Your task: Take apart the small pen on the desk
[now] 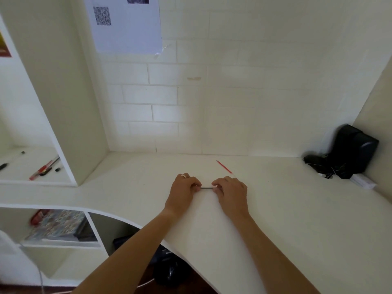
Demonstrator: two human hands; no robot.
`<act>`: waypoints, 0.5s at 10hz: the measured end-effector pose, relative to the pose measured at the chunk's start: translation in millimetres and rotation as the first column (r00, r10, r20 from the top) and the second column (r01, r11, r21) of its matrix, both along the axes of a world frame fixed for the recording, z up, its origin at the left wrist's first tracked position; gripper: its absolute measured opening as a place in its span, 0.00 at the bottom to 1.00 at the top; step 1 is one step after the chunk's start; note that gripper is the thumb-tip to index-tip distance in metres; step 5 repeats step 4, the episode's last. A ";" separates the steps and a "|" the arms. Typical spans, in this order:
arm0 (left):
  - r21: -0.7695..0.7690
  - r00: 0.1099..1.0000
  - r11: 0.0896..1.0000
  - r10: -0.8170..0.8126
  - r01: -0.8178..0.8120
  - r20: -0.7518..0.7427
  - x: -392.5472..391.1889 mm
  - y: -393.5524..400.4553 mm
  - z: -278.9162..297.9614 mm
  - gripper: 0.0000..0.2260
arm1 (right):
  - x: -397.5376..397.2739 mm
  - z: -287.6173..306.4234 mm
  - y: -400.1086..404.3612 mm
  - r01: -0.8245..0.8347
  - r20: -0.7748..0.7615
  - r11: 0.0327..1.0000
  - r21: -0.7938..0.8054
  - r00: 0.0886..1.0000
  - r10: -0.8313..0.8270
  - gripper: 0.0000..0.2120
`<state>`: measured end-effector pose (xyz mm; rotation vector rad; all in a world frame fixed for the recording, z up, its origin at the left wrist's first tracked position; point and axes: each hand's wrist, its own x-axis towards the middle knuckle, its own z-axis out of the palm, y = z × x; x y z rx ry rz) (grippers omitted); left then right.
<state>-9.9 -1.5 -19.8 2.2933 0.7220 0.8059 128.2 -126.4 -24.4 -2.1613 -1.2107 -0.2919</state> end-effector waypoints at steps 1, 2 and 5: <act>-0.056 1.000 0.998 -0.005 0.005 0.005 -0.1 -0.3 2.5 0.12 | 0.9 2.5 0.2 -0.007 -0.039 1.000 -0.012 0.999 0.007 0.02; -0.053 1.000 0.999 -0.004 0.003 -0.012 -0.3 1.2 3.4 0.11 | 2.7 4.9 1.0 -0.005 -0.087 0.999 -0.053 0.996 0.000 0.02; -0.042 0.999 0.999 -0.034 0.034 -0.010 -1.0 7.0 5.8 0.07 | -1.3 12.9 1.0 0.027 -0.135 0.995 -0.091 0.990 -0.039 0.05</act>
